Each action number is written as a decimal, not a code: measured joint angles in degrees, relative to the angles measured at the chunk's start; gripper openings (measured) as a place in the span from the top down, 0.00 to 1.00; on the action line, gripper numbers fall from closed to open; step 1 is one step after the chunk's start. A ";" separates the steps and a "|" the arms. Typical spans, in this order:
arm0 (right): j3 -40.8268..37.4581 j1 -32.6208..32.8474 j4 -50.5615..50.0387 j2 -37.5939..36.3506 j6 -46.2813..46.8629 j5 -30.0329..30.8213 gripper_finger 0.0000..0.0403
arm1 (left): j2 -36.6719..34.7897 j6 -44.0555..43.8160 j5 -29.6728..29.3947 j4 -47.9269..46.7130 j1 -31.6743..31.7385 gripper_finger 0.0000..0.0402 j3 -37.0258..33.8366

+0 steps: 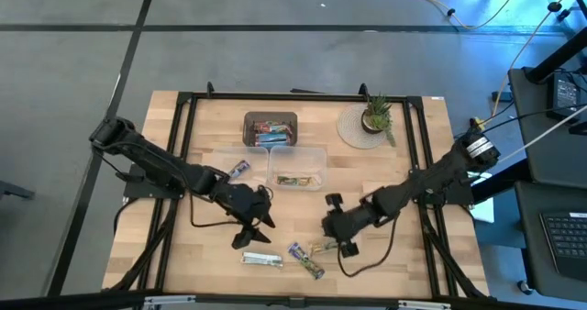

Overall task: Pick and place Granola Bars by type
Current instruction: Put the yellow granola bar into the right transparent bin

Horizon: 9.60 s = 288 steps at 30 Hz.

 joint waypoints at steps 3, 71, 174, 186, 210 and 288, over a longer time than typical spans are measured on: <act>4.66 -2.71 -1.66 -2.01 -0.03 0.08 0.71 | -2.96 -0.69 -0.22 0.11 -0.32 0.42 -0.02; 2.20 7.34 6.12 17.27 7.71 7.27 0.80 | -6.33 7.72 -7.45 -1.65 -0.72 0.42 -0.04; 10.97 1.70 -10.49 4.57 24.22 15.94 0.49 | 24.78 -1.58 -36.90 -5.64 -21.77 0.43 10.39; 10.97 1.92 -9.57 4.89 24.29 15.90 0.49 | 29.56 -4.57 -31.21 -8.56 -21.77 0.43 10.75; 10.97 1.92 -9.70 4.89 22.20 16.72 0.49 | 30.83 -10.76 -33.15 -10.93 -21.72 0.76 10.84; 10.97 2.97 -17.05 4.82 27.09 16.90 0.49 | 24.23 16.86 -20.74 -15.83 21.53 0.63 15.76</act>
